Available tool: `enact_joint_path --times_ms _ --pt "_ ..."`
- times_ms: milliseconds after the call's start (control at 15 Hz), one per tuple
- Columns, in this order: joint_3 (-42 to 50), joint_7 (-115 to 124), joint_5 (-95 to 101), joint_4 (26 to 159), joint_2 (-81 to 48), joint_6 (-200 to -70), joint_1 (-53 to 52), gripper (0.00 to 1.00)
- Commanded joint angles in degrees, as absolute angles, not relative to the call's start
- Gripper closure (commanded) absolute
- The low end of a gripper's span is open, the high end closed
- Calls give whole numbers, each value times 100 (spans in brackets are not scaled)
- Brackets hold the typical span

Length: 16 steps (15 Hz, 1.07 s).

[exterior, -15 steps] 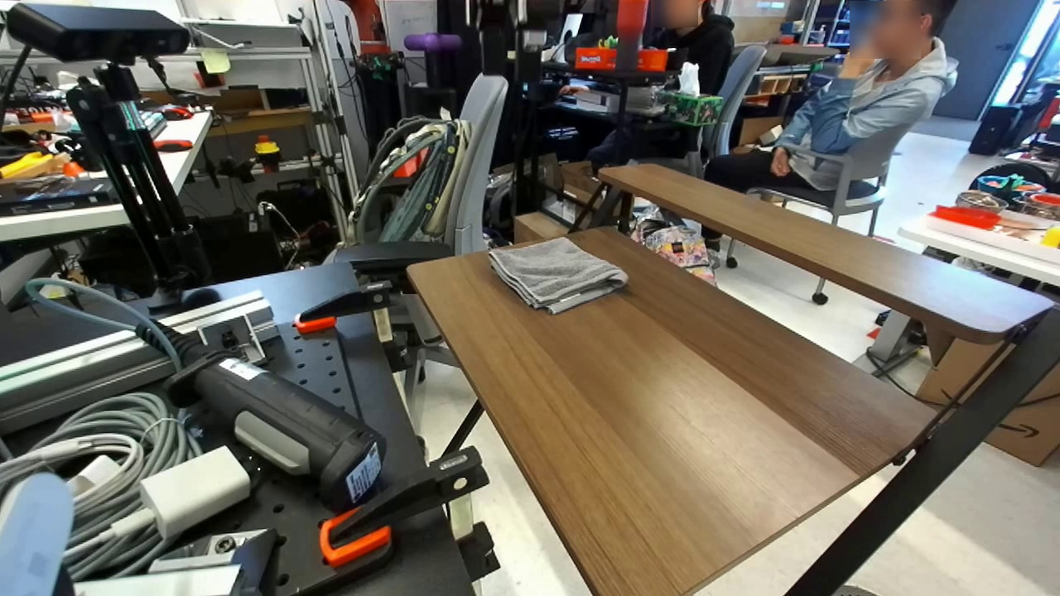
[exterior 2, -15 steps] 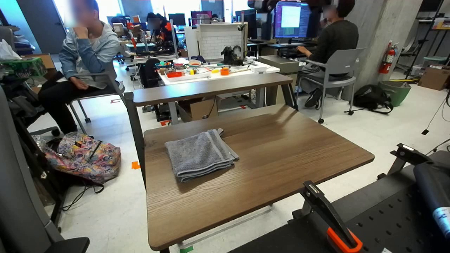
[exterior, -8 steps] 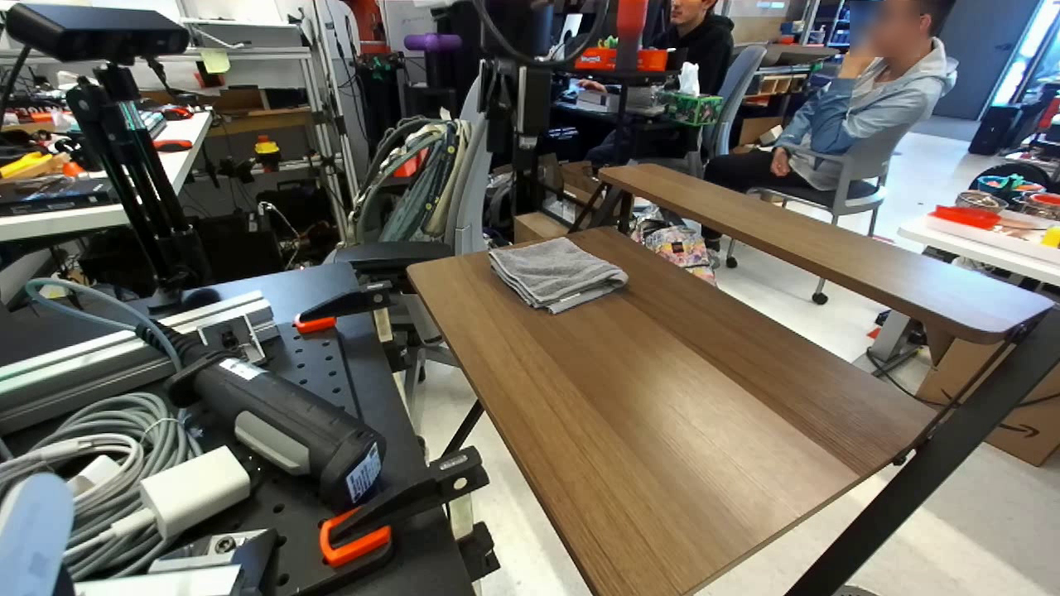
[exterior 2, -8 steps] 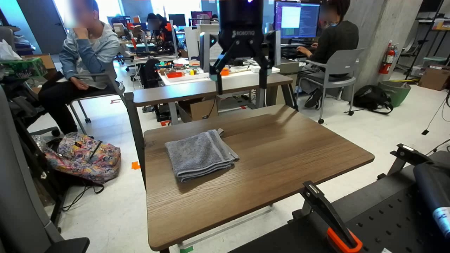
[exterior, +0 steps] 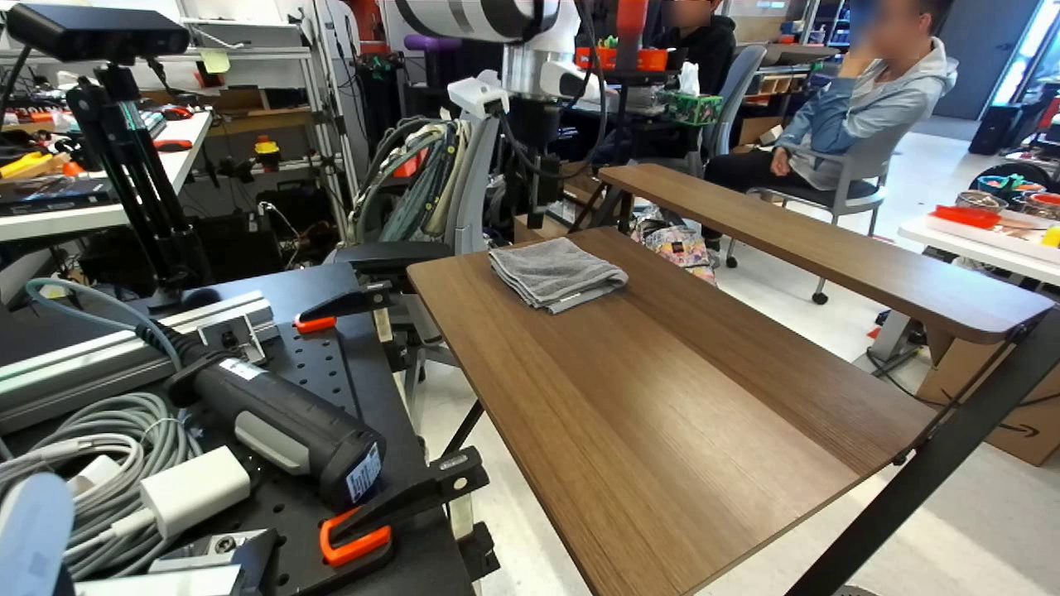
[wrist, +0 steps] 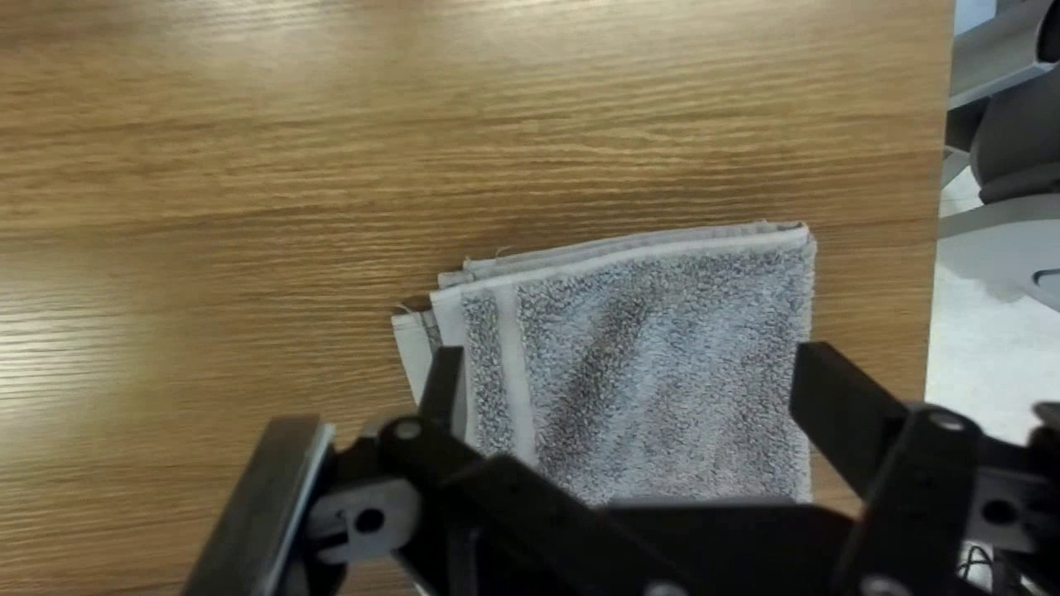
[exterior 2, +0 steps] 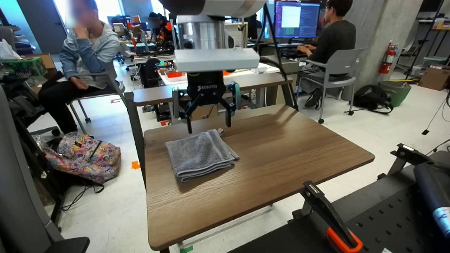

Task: Move the gray towel to the right

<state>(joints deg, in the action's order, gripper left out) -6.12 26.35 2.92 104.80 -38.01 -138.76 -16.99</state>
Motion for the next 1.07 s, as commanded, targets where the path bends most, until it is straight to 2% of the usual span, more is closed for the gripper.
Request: enact_joint_path --times_ms 0,400,1000 --pt "-384 2776 243 9690 -4568 -14186 -2013 0" --pt "-278 2804 37 8841 -5427 -14561 -2077 0" --pt "-44 2759 82 7994 -6224 -14431 -2081 0"
